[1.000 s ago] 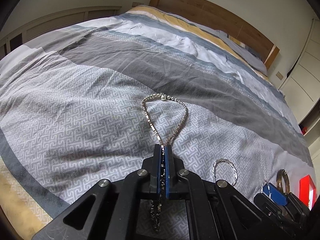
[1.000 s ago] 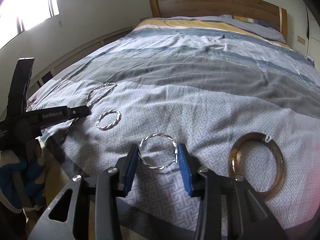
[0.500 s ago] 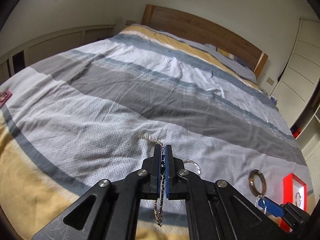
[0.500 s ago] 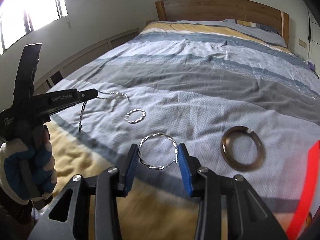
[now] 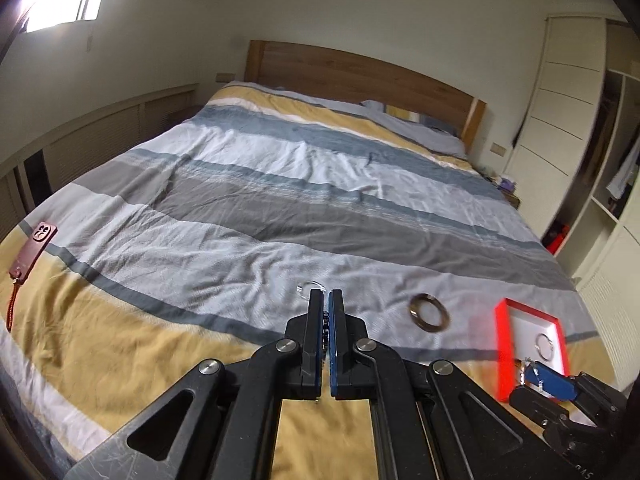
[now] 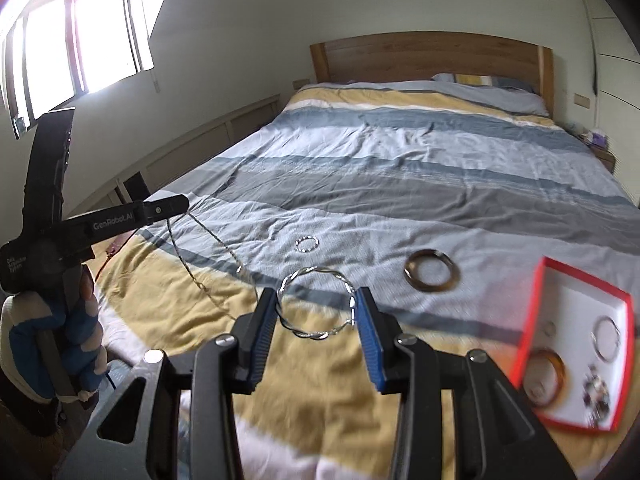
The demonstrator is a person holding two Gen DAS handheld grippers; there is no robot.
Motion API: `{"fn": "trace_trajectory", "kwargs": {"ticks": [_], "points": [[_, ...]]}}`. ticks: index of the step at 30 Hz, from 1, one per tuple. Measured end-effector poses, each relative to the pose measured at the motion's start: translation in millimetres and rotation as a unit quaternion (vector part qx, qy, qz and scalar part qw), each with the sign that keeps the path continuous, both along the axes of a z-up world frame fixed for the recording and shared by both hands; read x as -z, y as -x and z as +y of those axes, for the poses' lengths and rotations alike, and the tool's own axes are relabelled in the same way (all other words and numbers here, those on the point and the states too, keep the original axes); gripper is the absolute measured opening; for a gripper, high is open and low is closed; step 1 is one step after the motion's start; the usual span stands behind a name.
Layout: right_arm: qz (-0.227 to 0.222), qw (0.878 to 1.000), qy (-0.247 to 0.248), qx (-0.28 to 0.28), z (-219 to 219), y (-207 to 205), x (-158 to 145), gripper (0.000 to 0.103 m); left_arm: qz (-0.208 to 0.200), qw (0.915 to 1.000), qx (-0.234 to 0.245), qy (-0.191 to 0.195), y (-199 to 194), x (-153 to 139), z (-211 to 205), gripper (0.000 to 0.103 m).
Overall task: Organize jewelry
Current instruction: 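Lift the necklace and twisted hoop and carry both toward the red box, then lower the necklace and hoop into the red box and open both tools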
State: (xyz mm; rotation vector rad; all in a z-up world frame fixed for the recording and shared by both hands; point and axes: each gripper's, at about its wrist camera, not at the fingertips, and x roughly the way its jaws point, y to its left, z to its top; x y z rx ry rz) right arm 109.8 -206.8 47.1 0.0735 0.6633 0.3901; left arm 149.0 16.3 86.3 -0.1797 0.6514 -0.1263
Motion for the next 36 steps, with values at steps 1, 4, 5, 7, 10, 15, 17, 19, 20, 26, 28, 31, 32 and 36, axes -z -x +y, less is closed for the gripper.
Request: {"fn": "trace_trajectory", "kwargs": {"ticks": [1, 4, 5, 7, 10, 15, 17, 19, 20, 26, 28, 31, 32, 36], "points": [[0.000, 1.000, 0.001, 0.006, -6, 11, -1, 0.037, -0.001, 1.0000, 0.006, 0.001, 6, -2, -4, 0.002], [-0.003, 1.000, -0.001, 0.027, -26, 40, -5, 0.037, -0.004, 0.9994, 0.032, 0.007, 29, -13, -23, 0.002], [-0.003, 0.999, -0.001, 0.036, -35, 50, -5, 0.037, -0.006, 0.9990, 0.042, 0.009, 36, -17, -32, 0.002], [-0.002, 0.999, 0.001, 0.049, -49, 66, -6, 0.037, -0.009, 0.9982, 0.059, 0.009, 48, -23, -47, 0.002], [-0.006, 0.997, 0.001, 0.072, -73, 86, -8, 0.037, -0.014, 0.9953, 0.095, 0.013, 63, -34, -77, 0.002], [-0.012, 0.993, 0.006, 0.115, -118, 109, -16, 0.037, -0.022, 0.9884, 0.148, 0.029, 71, -57, -122, 0.002], [-0.016, 0.991, 0.010, 0.131, -137, 116, -20, 0.037, -0.030, 0.9843, 0.171, 0.031, 70, -71, -145, 0.002], [-0.018, 0.989, 0.011, 0.146, -155, 119, -25, 0.037, -0.035, 0.9806, 0.190, 0.033, 67, -83, -166, 0.002], [-0.018, 0.988, 0.010, 0.153, -164, 120, -27, 0.037, -0.038, 0.9780, 0.202, 0.035, 62, -90, -179, 0.002], [-0.019, 0.983, 0.021, 0.183, -218, 104, -43, 0.037, -0.049, 0.9670, 0.249, 0.027, 32, -113, -248, 0.002], [-0.019, 0.982, 0.028, 0.187, -231, 92, -47, 0.037, -0.050, 0.9642, 0.260, 0.020, 19, -116, -270, 0.002], [-0.018, 0.981, 0.033, 0.191, -250, 71, -48, 0.037, -0.051, 0.9601, 0.275, 0.008, -2, -111, -301, 0.002], [-0.016, 0.981, 0.034, 0.191, -256, 63, -46, 0.037, -0.050, 0.9591, 0.279, 0.005, -8, -108, -310, 0.002], [-0.004, 0.981, 0.032, 0.189, -273, 28, -30, 0.037, -0.034, 0.9563, 0.290, -0.011, -37, -83, -346, 0.002]]}}
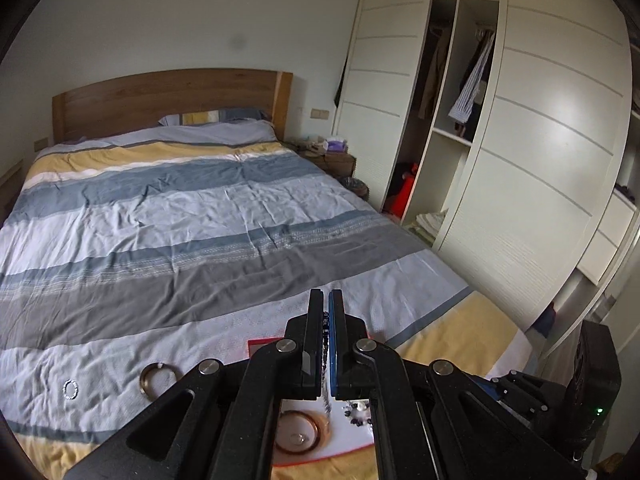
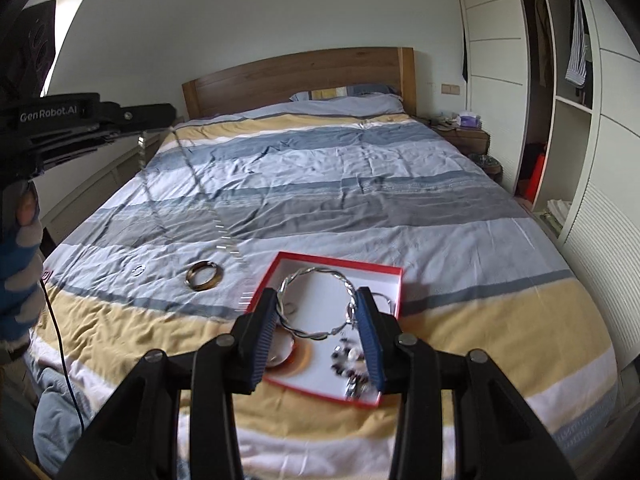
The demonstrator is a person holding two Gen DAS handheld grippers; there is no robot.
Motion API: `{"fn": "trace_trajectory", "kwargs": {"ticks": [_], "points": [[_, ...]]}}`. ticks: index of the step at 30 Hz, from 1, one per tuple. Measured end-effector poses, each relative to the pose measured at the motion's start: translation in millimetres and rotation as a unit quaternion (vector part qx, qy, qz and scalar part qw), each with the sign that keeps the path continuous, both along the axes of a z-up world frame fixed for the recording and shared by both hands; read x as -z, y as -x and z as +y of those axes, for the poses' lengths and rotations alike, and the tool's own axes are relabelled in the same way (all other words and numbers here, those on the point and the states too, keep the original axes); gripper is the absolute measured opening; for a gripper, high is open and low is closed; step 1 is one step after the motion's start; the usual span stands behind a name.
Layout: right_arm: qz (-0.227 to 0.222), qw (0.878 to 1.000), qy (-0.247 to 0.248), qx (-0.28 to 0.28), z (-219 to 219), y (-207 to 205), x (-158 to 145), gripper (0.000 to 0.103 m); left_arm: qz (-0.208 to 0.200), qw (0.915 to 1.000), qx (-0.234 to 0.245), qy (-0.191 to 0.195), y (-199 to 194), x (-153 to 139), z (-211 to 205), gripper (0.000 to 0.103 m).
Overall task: Organize jewelry
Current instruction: 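Lower the necklace and hoop into the red box and open both tools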
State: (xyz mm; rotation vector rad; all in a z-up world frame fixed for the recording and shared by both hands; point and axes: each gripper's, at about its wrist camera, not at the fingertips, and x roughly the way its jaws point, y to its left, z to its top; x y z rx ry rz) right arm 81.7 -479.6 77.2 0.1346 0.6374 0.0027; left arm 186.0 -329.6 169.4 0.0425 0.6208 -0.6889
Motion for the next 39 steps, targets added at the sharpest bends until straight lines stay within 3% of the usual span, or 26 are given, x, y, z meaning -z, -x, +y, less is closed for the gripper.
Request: {"fn": "trace_trajectory", "kwargs": {"ticks": [9, 20, 28, 34, 39], "points": [[0.065, 0.998, -0.020, -0.003, -26, -87, 74, 0.038, 0.052, 0.9963, 0.005, -0.068, -68, 106, -56, 0.002], [0.158, 0.987, -0.028, -0.009, -45, -142, 145, 0.038, 0.126, 0.9854, -0.011, -0.114, -97, 213, -59, 0.002], [0.176, 0.984, -0.016, -0.015, -40, -146, 160, 0.038, 0.143, 0.9814, -0.012, -0.127, -97, 244, -60, 0.002], [0.179, 0.984, 0.004, -0.021, -35, -147, 162, 0.039, 0.150, 0.9802, -0.020, -0.127, -98, 249, -56, 0.003], [0.184, 0.983, 0.014, -0.025, -32, -147, 163, 0.039, 0.150, 0.9796, -0.028, -0.130, -96, 249, -51, 0.015]]}}
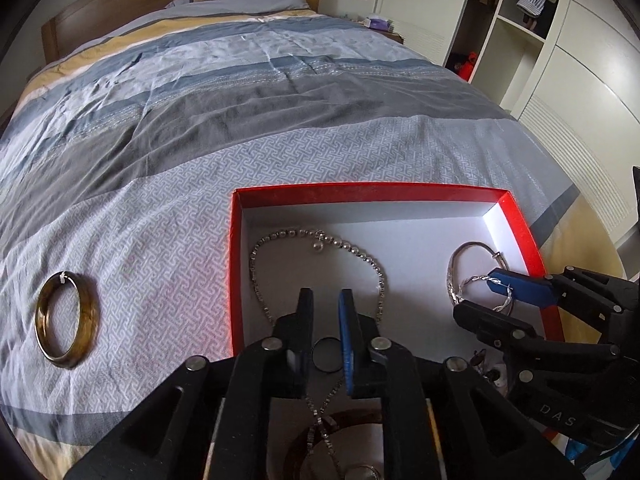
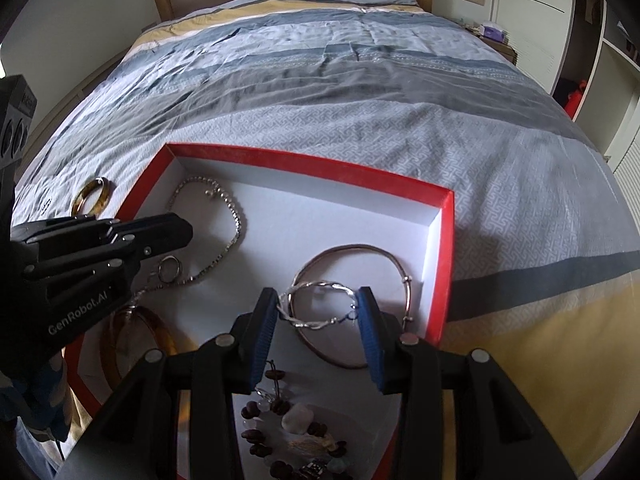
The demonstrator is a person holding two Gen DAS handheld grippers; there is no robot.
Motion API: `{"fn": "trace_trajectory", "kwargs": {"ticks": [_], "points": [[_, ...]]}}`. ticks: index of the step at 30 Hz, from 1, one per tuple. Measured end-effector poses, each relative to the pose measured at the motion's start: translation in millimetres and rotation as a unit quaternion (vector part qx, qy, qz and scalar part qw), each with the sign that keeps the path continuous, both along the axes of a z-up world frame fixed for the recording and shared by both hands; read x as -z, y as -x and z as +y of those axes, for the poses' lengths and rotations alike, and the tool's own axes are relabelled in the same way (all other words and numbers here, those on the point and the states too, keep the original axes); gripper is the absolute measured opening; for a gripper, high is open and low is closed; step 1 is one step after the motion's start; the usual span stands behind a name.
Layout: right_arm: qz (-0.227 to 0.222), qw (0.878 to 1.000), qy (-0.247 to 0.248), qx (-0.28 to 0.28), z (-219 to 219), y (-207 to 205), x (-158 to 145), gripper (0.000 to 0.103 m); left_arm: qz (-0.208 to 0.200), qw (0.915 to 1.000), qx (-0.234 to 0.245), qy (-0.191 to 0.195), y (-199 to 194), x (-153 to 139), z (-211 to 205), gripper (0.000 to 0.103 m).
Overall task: Organize jewelry
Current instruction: 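Lower the necklace and hoop into the red box and open both tools, then lift both open tools up out of the red box and back away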
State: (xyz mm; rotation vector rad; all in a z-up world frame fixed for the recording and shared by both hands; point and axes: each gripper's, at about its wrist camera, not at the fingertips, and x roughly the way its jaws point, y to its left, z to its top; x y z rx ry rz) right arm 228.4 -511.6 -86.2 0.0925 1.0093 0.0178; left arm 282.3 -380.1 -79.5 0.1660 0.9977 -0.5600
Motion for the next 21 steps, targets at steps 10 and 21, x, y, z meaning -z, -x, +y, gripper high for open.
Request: {"fn": "trace_trajectory", "kwargs": {"ticks": [10, 21], "points": [[-0.011, 1.000, 0.002, 0.012, -3, 22, -19, 0.039, -0.018, 0.9994, 0.004, 0.028, 22, -31, 9, 0.038], [-0.043, 0.998, 0.004, 0.037, 1, 76, -66, 0.039, -0.042, 0.9982, -0.004, 0.043, 70, -80, 40, 0.051]]}}
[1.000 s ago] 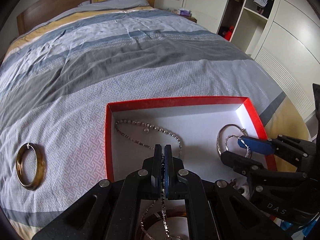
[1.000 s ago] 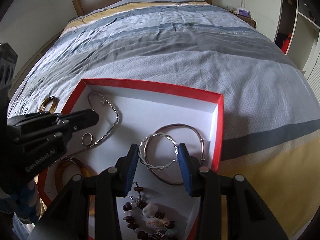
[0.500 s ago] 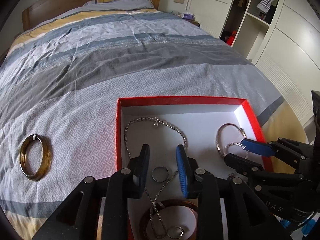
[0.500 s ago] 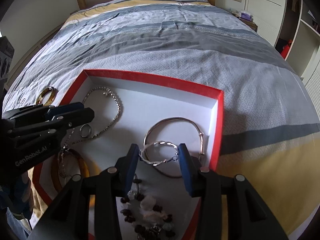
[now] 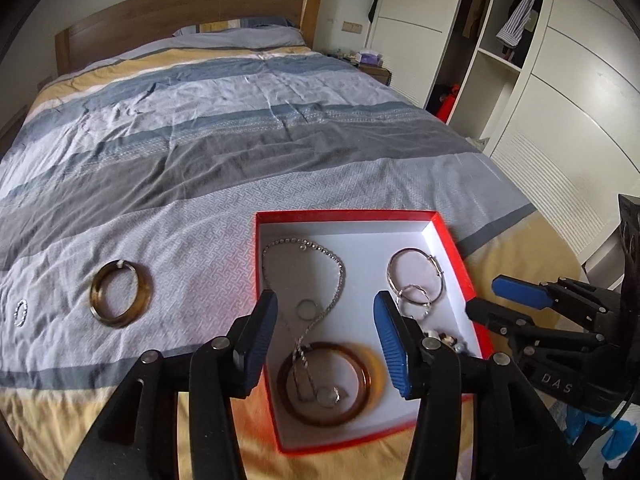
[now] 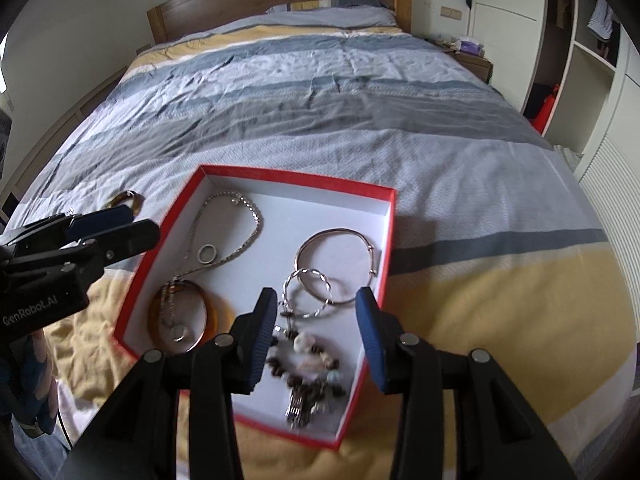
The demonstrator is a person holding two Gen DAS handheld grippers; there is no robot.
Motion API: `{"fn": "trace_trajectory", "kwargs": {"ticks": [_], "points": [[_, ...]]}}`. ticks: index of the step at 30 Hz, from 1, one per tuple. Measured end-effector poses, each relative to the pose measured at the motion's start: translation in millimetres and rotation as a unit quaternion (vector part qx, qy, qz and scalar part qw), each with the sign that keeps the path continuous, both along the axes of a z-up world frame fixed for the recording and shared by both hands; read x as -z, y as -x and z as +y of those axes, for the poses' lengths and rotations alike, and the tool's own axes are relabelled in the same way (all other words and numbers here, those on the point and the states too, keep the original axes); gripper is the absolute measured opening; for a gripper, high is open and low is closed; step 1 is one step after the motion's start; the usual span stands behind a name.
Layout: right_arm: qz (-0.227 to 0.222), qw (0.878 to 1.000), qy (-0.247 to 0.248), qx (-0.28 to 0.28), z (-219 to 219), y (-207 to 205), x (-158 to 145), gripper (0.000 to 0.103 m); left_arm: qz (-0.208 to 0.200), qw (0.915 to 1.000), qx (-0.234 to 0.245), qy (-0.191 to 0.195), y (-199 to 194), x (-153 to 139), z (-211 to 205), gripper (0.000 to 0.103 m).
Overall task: Organize jewelry
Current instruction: 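Lift both open tools up out of the red box and back away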
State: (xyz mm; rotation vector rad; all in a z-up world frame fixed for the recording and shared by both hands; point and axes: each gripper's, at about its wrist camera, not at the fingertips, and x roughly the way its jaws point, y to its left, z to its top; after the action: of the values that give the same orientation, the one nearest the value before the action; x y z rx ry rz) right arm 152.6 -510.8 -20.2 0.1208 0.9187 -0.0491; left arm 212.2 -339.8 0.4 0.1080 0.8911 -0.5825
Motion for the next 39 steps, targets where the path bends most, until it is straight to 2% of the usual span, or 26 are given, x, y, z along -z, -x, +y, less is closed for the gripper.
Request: {"fn": "trace_trajectory", "kwargs": {"ticks": [6, 12, 18, 22, 31, 33, 39], "points": [[-0.021, 1.000, -0.003, 0.013, 8, 37, -27, 0.039, -0.019, 0.9998, -0.010, 0.006, 34, -28, 28, 0.057], [-0.039, 0.999, -0.011, 0.013, 30, 80, -48, 0.039, -0.043, 0.9988, -0.024, 0.006, 79, -49, 55, 0.069], [-0.054, 0.998, -0.024, 0.001, 65, 122, -60, 0.040, -0.091, 0.9950, -0.040, -0.011, 136, -72, 81, 0.077], [-0.068, 0.997, -0.028, -0.007, 88, 146, -71, 0.040, -0.119, 0.9908, -0.060, -0.023, 170, -89, 103, 0.081], [-0.100, 0.994, -0.023, -0.021, 139, 188, -98, 0.041, -0.158, 0.9819, -0.102, -0.024, 231, -117, 161, 0.087], [-0.106, 0.994, -0.021, -0.024, 149, 197, -102, 0.046, -0.171, 0.9784, -0.113, -0.024, 243, -124, 173, 0.087], [-0.121, 0.992, -0.019, -0.037, 174, 219, -112, 0.047, -0.207, 0.9675, -0.145, -0.015, 275, -138, 204, 0.094]]}}
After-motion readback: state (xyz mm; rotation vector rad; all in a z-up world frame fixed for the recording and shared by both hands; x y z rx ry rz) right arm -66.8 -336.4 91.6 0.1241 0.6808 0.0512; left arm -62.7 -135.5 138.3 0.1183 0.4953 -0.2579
